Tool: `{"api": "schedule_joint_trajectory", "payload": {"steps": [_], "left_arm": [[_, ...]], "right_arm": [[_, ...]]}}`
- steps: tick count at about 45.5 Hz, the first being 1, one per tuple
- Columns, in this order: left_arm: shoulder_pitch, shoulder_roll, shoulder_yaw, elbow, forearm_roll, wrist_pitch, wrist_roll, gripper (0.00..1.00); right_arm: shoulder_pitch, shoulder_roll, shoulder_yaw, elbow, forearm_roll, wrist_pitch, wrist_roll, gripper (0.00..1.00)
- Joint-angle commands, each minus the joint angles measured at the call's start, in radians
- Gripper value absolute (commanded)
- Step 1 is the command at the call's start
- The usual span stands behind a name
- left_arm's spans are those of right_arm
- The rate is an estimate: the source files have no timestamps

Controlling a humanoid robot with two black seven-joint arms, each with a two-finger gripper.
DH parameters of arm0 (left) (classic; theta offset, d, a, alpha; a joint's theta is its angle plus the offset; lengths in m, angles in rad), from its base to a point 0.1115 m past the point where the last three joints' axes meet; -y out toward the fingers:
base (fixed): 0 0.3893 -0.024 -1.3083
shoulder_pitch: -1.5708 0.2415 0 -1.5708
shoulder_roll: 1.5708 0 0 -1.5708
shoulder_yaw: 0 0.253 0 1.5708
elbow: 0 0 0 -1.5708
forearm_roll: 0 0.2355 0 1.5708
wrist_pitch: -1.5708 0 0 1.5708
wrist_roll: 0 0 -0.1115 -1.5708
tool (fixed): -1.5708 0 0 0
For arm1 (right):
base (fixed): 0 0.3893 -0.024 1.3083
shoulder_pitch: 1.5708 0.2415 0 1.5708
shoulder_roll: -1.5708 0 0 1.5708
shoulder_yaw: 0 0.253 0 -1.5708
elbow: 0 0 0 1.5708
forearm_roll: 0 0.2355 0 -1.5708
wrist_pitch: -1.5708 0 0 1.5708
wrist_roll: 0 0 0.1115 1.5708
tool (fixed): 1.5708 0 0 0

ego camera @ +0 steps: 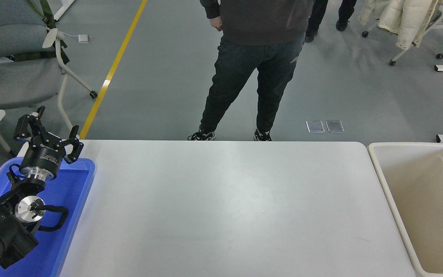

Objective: Clean the table surface

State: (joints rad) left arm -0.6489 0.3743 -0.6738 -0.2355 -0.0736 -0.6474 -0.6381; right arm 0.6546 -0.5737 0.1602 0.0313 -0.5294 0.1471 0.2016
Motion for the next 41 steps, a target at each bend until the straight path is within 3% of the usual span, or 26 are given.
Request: {"api": "schedule_joint_trajectory", "payload": {"steps": [1,4,5,9,10,11,25,41], "left_arm": [[0.000,0.000,-0.001,-0.001,0.000,0.000,0.000,1.00],[0.000,0.000,-0.001,-0.001,0.000,0.000,0.000,1.00],[0.000,0.000,0.000,-0.001,0.000,0.000,0.000,1.00],[0.000,0.000,-0.001,-0.001,0.000,0.000,0.000,1.00],[0.000,0.000,-0.001,0.001,0.000,0.000,0.000,1.00],[0.000,0.000,-0.001,-0.001,0.000,0.000,0.000,1.00],[0.000,0.000,0.000,0.001,0.000,0.002,0.000,1.00],[0.000,0.000,0.000,0.001,0.000,0.003,0.000,1.00]], "right_arm": [[0.003,0.037,-0.011,-0.011,0.000,-0.021,0.001,0.00],[0.007,0.037,-0.022,-0.011,0.000,-0.024,0.004,0.00],[0.008,0.037,-0.024,-0.013,0.000,-0.026,0.005,0.10],[0.020,0.037,-0.025,-0.014,0.000,-0.069,0.005,0.84],[0.023,0.037,-0.025,-0.014,0.000,-0.090,0.005,0.96],[0.023,0.037,-0.025,-0.013,0.000,-0.113,0.004,0.99],[0.023,0.037,-0.022,-0.013,0.029,-0.166,0.004,0.99],[0.046,0.037,0.015,-0.004,0.198,-0.159,0.004,0.99]]}}
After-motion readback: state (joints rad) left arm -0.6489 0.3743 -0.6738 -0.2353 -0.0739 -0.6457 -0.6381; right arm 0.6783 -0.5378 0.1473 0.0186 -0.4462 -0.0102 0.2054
